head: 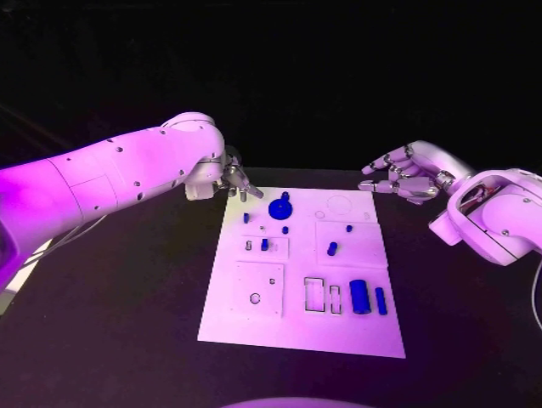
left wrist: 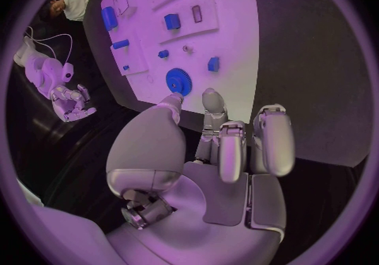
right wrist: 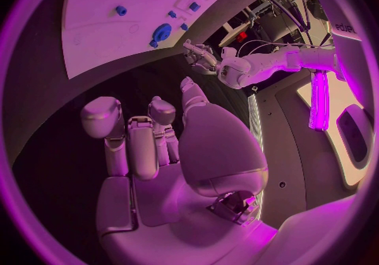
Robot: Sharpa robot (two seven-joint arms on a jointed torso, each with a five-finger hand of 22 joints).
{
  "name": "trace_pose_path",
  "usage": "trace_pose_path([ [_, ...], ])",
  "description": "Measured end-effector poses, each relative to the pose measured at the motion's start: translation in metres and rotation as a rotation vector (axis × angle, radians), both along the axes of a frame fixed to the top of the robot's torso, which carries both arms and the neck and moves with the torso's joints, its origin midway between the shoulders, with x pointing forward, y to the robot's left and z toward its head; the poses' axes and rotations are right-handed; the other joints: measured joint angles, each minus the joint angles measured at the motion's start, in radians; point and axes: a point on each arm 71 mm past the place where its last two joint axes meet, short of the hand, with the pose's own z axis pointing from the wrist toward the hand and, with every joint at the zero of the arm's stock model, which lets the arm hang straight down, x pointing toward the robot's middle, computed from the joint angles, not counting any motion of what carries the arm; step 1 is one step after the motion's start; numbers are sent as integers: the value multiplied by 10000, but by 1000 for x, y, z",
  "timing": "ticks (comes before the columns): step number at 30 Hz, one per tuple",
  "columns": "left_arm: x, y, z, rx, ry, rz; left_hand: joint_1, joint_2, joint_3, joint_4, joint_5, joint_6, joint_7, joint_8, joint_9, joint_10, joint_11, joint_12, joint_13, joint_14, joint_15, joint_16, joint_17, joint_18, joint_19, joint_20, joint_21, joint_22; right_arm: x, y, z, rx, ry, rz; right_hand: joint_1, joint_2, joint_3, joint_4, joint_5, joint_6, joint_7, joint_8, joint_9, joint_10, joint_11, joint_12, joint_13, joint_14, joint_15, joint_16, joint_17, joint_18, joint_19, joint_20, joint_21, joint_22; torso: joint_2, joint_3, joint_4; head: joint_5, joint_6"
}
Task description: Assemble the parts on the task board
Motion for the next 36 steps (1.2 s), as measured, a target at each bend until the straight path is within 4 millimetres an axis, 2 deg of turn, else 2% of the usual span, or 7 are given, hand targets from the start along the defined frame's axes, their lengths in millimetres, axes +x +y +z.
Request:
trace_pose_path([
  [9,6,8,-17,489,497,101,40,40,-52,-2,0,35,-35,47,-9,0,0,0,0,0,0,0,0,0,0,-1,0,-1,0,1,0,11,1,28,0,0,0,0,0,0,0,0,0,0,0,0,0,0,0,0,-1,-1,0,0,0,-9,25,-1,-13,15,9],
  [21,4,7,-23,646,837,-112,80,80,-130,18,-39,34,-35,47,-34,37,-37,48,18,0,-1,0,7,1,0,-1,0,36,0,2,0,19,10,48,0,0,0,0,0,0,0,-1,0,0,0,0,0,0,0,0,-2,0,0,0,0,-8,12,-1,-5,13,-41],
  [23,4,6,-24,659,885,-162,80,80,-148,37,-39,34,-35,47,-42,37,-37,47,18,0,-1,0,7,0,0,-1,0,36,0,2,0,18,17,49,31,31,0,0,0,0,0,0,0,0,0,0,0,0,0,0,-3,105,0,0,0,-46,8,0,-2,13,-41],
  [29,1,4,-25,684,1003,-305,80,80,-176,10,-78,105,-35,83,-42,37,-36,47,17,0,-1,0,7,0,0,-1,0,30,0,1,-1,13,33,54,41,40,0,0,1,0,0,-1,0,0,0,0,0,0,0,0,-3,104,0,0,0,-47,7,0,1,33,-35],
  [36,0,3,-27,714,1120,-413,237,238,-230,-44,-78,105,-35,84,-71,37,-36,48,17,0,-1,0,6,0,0,-1,0,29,0,2,-1,-1,68,69,41,40,0,0,1,0,0,-1,0,0,0,0,1,0,0,0,-4,102,0,0,0,-47,8,6,-1,49,-56],
])
